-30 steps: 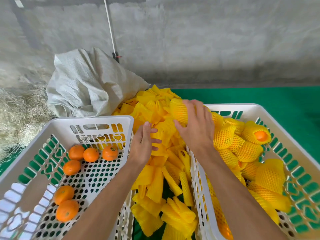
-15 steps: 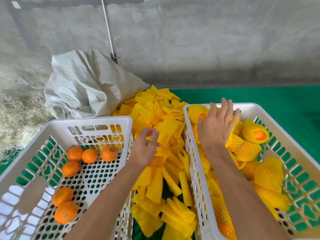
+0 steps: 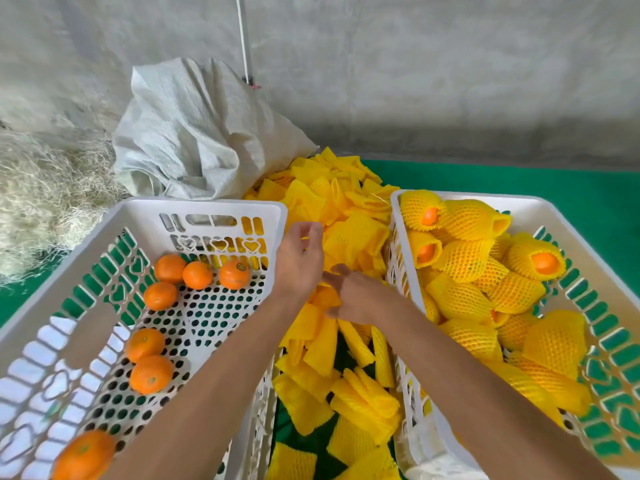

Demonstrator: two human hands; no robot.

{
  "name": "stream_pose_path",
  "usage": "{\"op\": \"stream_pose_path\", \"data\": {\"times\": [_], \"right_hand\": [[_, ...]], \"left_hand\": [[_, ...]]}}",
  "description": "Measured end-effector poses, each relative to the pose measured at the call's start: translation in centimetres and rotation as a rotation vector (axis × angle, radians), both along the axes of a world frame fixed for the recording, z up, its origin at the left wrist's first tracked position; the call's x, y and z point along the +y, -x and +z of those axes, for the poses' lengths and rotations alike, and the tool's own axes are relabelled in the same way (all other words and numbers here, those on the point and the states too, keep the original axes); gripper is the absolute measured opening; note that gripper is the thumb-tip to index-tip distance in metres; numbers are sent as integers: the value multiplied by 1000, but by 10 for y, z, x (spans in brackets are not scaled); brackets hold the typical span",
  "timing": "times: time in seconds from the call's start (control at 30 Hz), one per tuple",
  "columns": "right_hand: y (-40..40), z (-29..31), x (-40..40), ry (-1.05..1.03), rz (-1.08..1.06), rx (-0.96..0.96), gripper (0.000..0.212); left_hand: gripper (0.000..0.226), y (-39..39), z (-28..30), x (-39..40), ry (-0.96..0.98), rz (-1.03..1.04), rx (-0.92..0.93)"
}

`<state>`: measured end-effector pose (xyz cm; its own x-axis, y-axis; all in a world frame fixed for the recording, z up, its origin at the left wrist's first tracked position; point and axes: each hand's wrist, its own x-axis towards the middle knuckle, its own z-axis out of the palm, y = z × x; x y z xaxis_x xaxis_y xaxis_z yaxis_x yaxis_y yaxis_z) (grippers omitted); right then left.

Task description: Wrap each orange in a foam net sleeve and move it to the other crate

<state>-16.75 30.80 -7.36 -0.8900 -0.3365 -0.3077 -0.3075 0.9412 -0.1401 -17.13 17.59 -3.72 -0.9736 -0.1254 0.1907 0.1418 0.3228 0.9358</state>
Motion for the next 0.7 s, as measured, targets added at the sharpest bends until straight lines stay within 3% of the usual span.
{"op": "stream_pose_path", "data": {"times": [0.13,0.3,0.37,0.5,0.6,0.7], "right_hand": [[6,5,-12,-134,25,-60,62],[14,9,-30,-310,8,-74,52],[14,11,-29,-231,-7,-12,49],[16,20,-21,184,-107,149,27],[17,33,-15,392,-128,290,15],[19,37,-10,455,-137,418,19]], "left_hand": [[37,-4,7,1,-156,-6,-6],[40,-4,6,1,-177,7,-1],[40,-2,5,1,-183,12,6],[35,-2,4,1,-263,26,80],[28,-4,13,-6,-382,47,273],[25,4,19,-30,-443,149,421]]}}
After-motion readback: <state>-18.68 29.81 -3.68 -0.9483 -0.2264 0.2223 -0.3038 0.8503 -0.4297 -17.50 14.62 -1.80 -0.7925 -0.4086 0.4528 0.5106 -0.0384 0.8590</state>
